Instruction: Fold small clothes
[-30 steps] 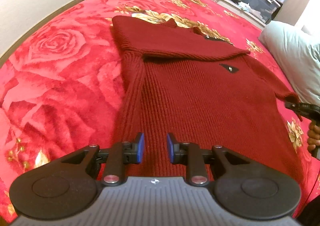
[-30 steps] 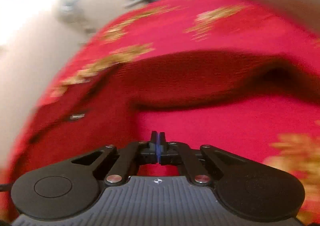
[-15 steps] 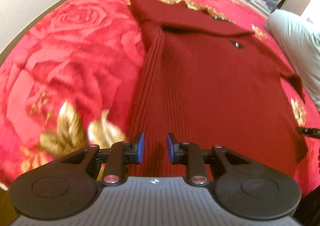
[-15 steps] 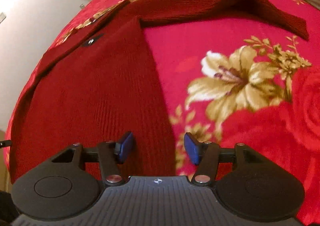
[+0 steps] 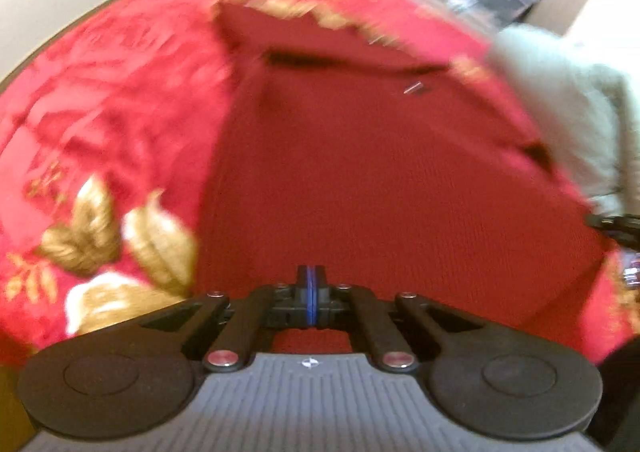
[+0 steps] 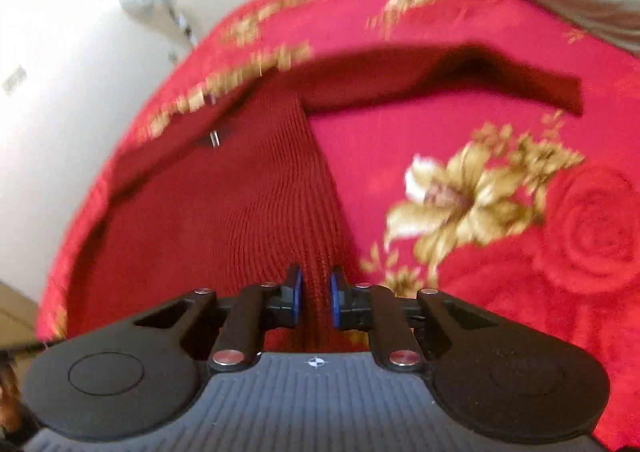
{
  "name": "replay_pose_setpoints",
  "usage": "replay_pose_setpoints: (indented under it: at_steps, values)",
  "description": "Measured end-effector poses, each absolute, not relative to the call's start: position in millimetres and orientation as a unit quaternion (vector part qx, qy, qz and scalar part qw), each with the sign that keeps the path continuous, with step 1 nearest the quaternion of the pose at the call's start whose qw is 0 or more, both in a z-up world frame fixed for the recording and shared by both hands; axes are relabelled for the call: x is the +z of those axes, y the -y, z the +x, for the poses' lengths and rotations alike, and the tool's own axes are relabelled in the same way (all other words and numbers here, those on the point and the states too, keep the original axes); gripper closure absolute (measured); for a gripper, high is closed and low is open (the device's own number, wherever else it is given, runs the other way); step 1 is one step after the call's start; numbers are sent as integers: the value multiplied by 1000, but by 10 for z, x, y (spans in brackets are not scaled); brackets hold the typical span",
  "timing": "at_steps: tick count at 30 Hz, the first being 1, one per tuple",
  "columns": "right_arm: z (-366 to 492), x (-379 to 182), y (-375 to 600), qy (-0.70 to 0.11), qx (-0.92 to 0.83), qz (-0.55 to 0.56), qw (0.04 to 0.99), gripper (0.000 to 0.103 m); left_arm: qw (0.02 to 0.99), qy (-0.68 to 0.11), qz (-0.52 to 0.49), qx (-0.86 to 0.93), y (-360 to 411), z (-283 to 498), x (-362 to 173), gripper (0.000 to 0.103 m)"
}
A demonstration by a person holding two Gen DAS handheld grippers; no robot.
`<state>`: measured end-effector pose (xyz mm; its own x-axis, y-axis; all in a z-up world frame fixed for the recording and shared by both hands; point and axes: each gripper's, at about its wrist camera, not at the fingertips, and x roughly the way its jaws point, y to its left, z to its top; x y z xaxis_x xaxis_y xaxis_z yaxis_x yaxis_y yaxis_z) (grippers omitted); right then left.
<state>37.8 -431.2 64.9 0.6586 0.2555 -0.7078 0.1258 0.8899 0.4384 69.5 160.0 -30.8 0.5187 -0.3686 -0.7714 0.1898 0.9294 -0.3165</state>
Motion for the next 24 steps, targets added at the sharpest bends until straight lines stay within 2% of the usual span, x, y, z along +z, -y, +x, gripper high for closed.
replay_pose_setpoints:
  at_steps: [3, 5, 7, 8, 9, 10, 11, 12, 14, 18, 20, 22, 24]
  values:
    - [320, 785, 4337, -409, 17, 201, 890, 92, 868, -466, -97, -143, -1626, 533, -311, 103]
    - [386, 674, 4280, -431, 9, 165, 887, 91, 869, -480, -71, -99, -1646, 551, -381, 103]
    - [489, 487, 4201, -460, -13, 118, 880, 90, 866, -485, -89, -84, -1726, 621, -429, 100]
    - [518, 430, 4189, -456, -35, 101, 883, 87, 863, -488, -102, -86, -1762, 649, -449, 91]
    - [536, 408, 4164, -439, -47, 88, 893, 84, 857, -494, -113, -87, -1769, 684, -482, 69]
    - [546, 396, 4161, -420, -43, 88, 902, 80, 852, -504, -113, -84, -1764, 718, -529, 60]
    - [575, 371, 4163, -409, -32, 101, 906, 71, 847, -516, -102, -76, -1728, 740, -592, 59]
    - [613, 338, 4169, -405, -17, 121, 906, 68, 842, -528, -87, -69, -1680, 773, -637, 69]
    - [713, 243, 4143, -410, 10, 144, 901, 68, 836, -539, -76, -73, -1642, 828, -699, 96]
    - [910, 84, 3936, -422, 31, 113, 899, 68, 895, -436, -74, -54, -1677, 642, -269, 97]
    - [974, 20, 3870, -423, 43, 114, 898, 65, 882, -462, -67, -70, -1649, 638, -299, 97]
    - [1073, -125, 3828, -448, 28, 98, 888, 65, 839, -539, -55, -55, -1567, 750, -585, 95]
    - [1128, -133, 3753, -447, 12, 68, 892, 65, 848, -530, -6, -19, -1471, 815, -585, 86]
